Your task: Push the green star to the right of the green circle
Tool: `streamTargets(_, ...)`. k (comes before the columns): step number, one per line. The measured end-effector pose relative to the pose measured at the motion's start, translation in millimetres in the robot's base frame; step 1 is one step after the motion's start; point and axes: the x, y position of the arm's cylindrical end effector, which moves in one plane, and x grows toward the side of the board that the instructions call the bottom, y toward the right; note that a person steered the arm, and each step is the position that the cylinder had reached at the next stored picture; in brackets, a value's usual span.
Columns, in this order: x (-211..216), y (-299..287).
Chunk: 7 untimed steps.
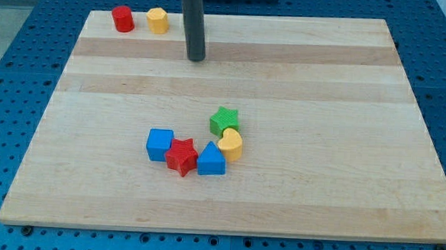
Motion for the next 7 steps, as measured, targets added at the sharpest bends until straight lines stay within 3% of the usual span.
streamTargets(3,124.9,-10.9)
streamTargets(7,161.2,42.0)
